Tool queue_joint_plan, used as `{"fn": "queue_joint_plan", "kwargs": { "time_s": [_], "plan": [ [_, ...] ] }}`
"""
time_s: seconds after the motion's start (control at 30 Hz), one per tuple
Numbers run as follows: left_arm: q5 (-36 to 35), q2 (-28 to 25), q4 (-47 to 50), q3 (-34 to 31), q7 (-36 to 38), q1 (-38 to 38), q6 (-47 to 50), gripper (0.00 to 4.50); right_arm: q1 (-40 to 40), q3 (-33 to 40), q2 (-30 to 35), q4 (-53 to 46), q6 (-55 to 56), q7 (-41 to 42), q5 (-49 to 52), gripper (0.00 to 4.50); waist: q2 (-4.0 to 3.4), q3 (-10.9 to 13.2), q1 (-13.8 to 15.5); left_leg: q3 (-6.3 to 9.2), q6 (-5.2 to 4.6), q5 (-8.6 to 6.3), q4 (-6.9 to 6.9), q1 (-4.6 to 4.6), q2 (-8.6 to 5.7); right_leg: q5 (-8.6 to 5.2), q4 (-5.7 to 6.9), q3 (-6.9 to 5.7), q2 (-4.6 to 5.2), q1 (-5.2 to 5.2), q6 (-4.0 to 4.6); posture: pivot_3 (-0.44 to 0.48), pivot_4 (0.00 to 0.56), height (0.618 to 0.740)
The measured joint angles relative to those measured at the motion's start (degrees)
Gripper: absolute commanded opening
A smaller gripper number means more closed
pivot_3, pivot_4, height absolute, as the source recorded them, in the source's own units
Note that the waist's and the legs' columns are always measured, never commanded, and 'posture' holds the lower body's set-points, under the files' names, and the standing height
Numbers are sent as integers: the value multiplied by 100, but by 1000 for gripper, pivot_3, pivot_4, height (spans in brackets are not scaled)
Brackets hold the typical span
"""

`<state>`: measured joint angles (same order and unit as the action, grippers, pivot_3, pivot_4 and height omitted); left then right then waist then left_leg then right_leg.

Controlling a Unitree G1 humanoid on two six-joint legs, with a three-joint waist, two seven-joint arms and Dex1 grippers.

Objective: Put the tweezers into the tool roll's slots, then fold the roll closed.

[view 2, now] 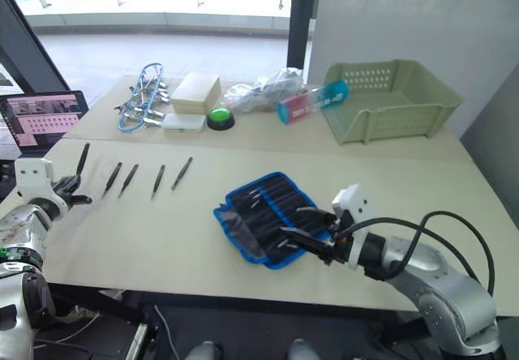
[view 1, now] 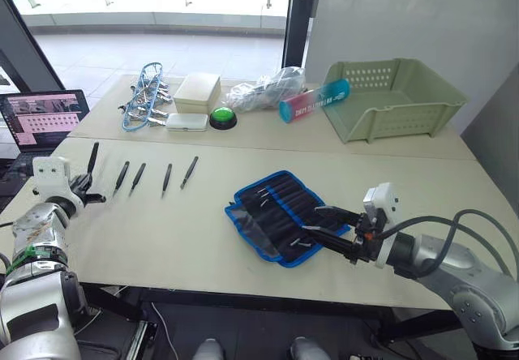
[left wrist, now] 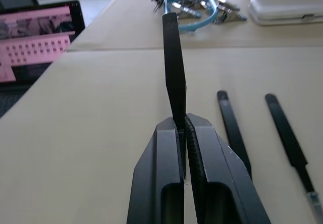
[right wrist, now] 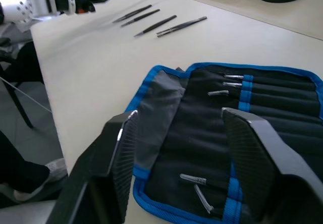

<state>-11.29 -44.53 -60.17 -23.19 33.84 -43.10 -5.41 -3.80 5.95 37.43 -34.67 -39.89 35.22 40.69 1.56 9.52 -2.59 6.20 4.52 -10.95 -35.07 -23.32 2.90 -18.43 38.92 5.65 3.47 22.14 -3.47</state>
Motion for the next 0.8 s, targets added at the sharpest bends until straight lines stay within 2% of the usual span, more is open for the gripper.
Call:
{"fn": "queue_joint_plan", "kwargs": {
  "time_s": [0.1,0.17,0.2,0.3,0.37,0.47,0.6,0.8],
  "plan": [
    [-348,147,1722,140,335,533,796,0,144,-205,-305,178,251,-253,-449,554,-3,0,-10,0,1,0,2,2,2,0,2,2,0,0,0,0,150,740],
    [-843,252,3399,460,575,1114,2056,0,352,-357,-538,244,422,-481,-775,54,-3,0,-21,0,1,0,2,1,5,0,6,2,-1,0,1,0,150,740],
    [-1198,313,4334,712,692,1359,2921,0,497,-468,-656,282,511,-589,-959,54,-2,0,-18,0,1,0,-1,1,4,0,6,3,-1,0,1,0,150,740],
    [-1798,447,5403,943,655,1489,4251,0,567,-650,-771,307,640,-676,-1226,54,-2,0,-32,0,1,0,-9,1,4,-1,4,4,-2,0,1,0,150,740],
    [-2050,430,6004,1056,583,1511,4951,0,552,-706,-819,360,751,-726,-1406,54,-1,0,-88,0,1,0,-9,5,5,-2,3,4,-4,-1,3,0,150,740],
    [-2275,277,7038,1664,690,1591,5749,0,404,-816,-1019,717,989,-744,-1636,54,-2,1,-129,0,1,1,-7,6,5,-3,4,6,-4,-2,5,0,150,740],
    [-2379,-59,7593,2516,1062,1469,6379,0,81,-892,-1145,1300,1327,-670,-1913,54,-3,3,-141,0,1,1,-6,9,5,-9,5,5,-8,-1,14,0,150,740],
    [-2322,-122,7430,3099,1190,566,7037,0,-228,-1058,-1148,1939,1386,-569,-2226,54,-4,5,-117,0,1,1,-8,2,2,-9,-2,6,-5,-2,13,0,150,740]
  ]
}}
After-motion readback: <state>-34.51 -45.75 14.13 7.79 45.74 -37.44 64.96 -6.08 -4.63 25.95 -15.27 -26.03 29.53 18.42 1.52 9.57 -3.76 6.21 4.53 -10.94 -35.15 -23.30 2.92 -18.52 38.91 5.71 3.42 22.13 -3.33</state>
